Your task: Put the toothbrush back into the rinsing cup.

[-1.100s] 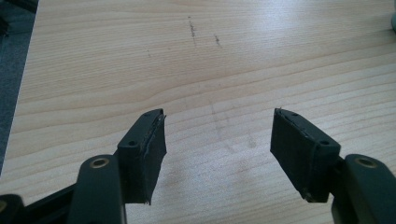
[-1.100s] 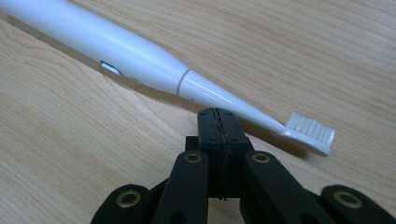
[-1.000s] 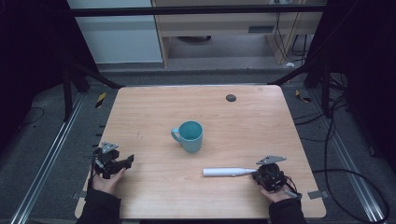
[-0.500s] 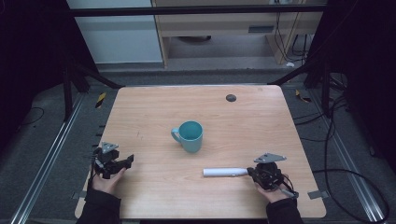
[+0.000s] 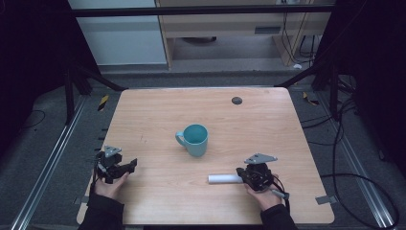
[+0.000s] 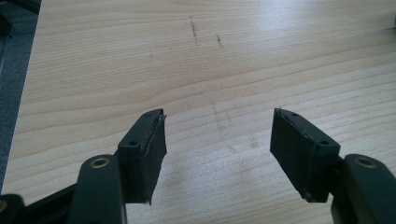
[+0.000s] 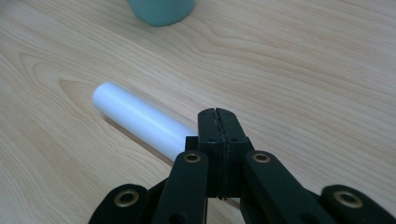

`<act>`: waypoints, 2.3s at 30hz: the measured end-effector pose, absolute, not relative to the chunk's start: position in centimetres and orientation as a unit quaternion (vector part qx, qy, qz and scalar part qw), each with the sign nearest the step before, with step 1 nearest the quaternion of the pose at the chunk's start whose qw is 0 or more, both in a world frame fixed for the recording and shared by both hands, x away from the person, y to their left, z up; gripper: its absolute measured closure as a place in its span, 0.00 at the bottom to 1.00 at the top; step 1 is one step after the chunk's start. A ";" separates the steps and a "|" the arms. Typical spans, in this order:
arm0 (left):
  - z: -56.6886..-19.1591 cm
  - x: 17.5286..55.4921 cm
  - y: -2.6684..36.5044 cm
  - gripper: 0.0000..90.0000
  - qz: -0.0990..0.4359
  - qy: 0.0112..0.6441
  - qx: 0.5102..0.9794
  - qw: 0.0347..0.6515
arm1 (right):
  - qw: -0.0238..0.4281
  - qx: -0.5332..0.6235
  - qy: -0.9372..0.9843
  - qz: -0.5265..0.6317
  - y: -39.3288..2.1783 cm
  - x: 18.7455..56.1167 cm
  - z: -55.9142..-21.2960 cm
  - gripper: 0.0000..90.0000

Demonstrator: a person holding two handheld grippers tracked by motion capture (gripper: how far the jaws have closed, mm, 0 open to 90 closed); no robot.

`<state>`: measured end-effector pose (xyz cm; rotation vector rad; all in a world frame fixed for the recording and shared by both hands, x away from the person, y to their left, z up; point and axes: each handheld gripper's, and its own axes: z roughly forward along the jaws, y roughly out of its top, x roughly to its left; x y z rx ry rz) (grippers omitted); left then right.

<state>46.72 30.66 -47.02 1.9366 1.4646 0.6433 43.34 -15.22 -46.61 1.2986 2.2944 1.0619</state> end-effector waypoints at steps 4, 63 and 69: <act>-47.0 46.7 30.7 0.39 0.244 0.554 0.733 0.309 | 0.145 0.442 0.803 0.374 -14.1 43.7 -46.7 1.00; -47.0 46.7 30.7 0.39 0.243 0.556 0.734 0.306 | 0.118 0.425 0.828 0.346 -11.6 43.1 -48.2 0.98; -47.0 46.7 30.7 0.39 0.243 0.556 0.734 0.307 | 0.115 0.425 0.829 0.345 -12.1 42.9 -48.1 0.98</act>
